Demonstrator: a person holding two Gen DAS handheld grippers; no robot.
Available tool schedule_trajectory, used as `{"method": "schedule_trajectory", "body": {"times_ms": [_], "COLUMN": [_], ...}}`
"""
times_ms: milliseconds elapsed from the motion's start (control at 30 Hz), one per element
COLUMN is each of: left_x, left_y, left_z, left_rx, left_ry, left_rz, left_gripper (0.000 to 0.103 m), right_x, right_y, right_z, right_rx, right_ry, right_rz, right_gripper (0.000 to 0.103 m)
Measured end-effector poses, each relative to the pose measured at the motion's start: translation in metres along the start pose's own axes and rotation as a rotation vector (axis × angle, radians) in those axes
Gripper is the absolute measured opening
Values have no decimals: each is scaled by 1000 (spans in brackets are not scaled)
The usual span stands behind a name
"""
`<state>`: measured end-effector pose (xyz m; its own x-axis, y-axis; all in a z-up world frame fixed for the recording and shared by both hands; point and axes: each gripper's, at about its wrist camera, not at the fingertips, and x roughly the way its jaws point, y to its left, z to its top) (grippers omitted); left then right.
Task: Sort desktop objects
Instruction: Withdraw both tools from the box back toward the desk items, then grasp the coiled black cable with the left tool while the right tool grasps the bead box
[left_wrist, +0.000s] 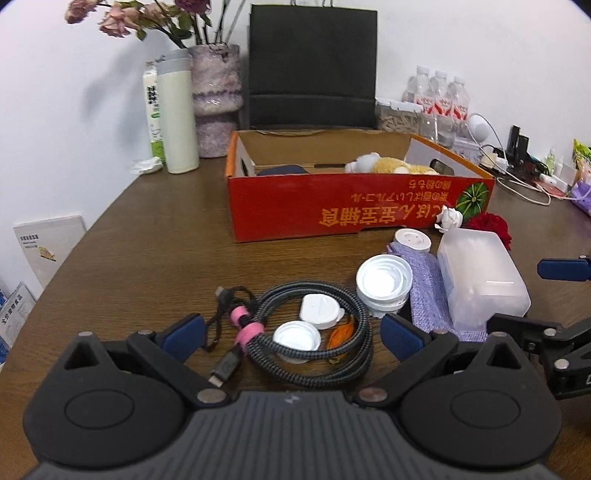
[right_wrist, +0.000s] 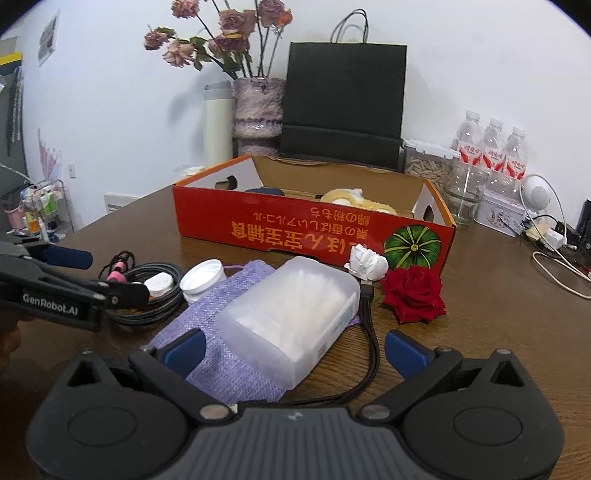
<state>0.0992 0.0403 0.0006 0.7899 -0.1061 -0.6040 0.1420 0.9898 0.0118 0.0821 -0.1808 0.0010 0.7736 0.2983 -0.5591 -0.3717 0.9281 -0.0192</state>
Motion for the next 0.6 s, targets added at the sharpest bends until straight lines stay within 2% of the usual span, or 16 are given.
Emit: {"method": "schedule_trajectory", "body": {"times_ms": [267, 467, 600], "left_x": [28, 35, 38], "left_y": [-7, -8, -4], "left_z": [2, 5, 4], "left_rx": [34, 43, 12], "left_ry": [77, 81, 78], "left_rz": [19, 15, -4], "left_gripper": [103, 103, 103], "right_x": [13, 17, 20], "right_y": [1, 2, 4], "right_z": [0, 3, 8], "right_rx": [2, 15, 36], "right_ry": [31, 21, 5], "right_rz": [-23, -22, -17], "right_gripper": [103, 103, 103]}}
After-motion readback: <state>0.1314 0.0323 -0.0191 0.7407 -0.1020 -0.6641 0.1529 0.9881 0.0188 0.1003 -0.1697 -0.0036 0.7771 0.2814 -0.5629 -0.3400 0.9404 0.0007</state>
